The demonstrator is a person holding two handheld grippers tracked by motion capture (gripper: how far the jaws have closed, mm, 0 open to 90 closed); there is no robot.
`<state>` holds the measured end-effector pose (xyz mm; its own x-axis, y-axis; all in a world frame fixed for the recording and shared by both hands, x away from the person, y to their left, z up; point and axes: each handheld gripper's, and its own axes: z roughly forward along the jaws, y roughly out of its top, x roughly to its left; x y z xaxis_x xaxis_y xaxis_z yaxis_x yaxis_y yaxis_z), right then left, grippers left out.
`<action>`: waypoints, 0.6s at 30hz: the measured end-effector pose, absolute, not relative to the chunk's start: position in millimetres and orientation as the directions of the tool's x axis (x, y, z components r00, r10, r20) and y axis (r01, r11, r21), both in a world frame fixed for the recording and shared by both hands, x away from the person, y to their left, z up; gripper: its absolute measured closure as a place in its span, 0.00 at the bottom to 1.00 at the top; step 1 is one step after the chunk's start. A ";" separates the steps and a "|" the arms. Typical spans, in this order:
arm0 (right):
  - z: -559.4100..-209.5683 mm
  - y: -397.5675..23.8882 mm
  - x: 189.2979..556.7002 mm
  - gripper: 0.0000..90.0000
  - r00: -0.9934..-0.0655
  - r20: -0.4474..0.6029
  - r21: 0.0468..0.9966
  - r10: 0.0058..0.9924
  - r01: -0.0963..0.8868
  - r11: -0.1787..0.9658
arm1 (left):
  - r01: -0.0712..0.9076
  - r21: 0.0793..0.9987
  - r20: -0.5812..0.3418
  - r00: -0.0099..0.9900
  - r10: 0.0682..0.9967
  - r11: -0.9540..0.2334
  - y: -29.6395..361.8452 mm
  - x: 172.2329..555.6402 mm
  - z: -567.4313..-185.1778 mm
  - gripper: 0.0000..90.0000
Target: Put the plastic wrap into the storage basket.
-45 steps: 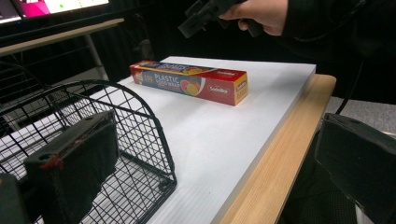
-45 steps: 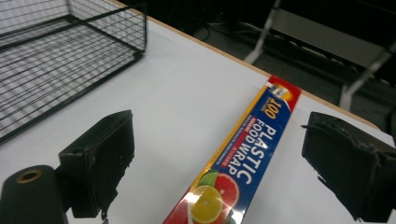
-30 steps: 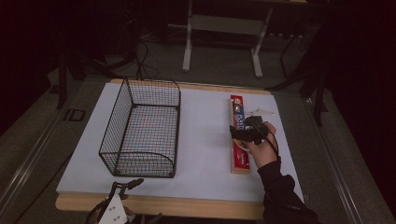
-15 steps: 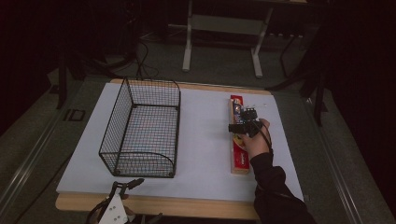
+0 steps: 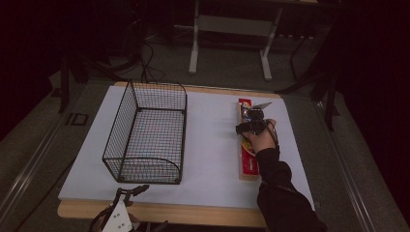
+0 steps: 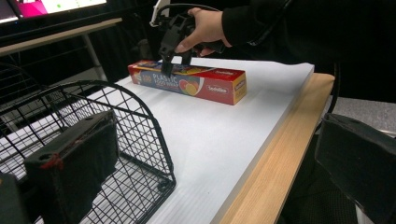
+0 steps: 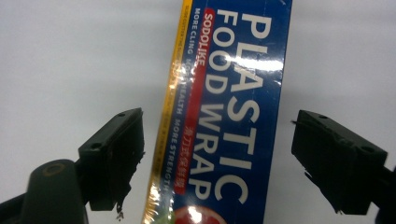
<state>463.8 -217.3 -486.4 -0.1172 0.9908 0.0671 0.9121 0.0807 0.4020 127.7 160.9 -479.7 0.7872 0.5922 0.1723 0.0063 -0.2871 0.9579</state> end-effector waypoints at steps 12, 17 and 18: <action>-494.8 -205.1 474.3 0.26 -0.085 0.047 0.299 0.995 0.952 0.067 | 0.005 0.958 0.172 0.788 0.591 -0.286 161.2 127.5 -479.6 0.00; -496.5 -207.5 474.8 0.38 -0.059 0.038 0.273 0.998 0.961 0.047 | 0.004 0.959 0.171 0.790 0.589 -0.284 160.9 127.5 -479.4 0.00; -497.6 -206.5 474.4 0.38 -0.068 0.027 0.266 0.997 0.962 0.058 | 0.004 0.958 0.172 0.790 0.588 -0.286 160.9 127.5 -479.5 0.00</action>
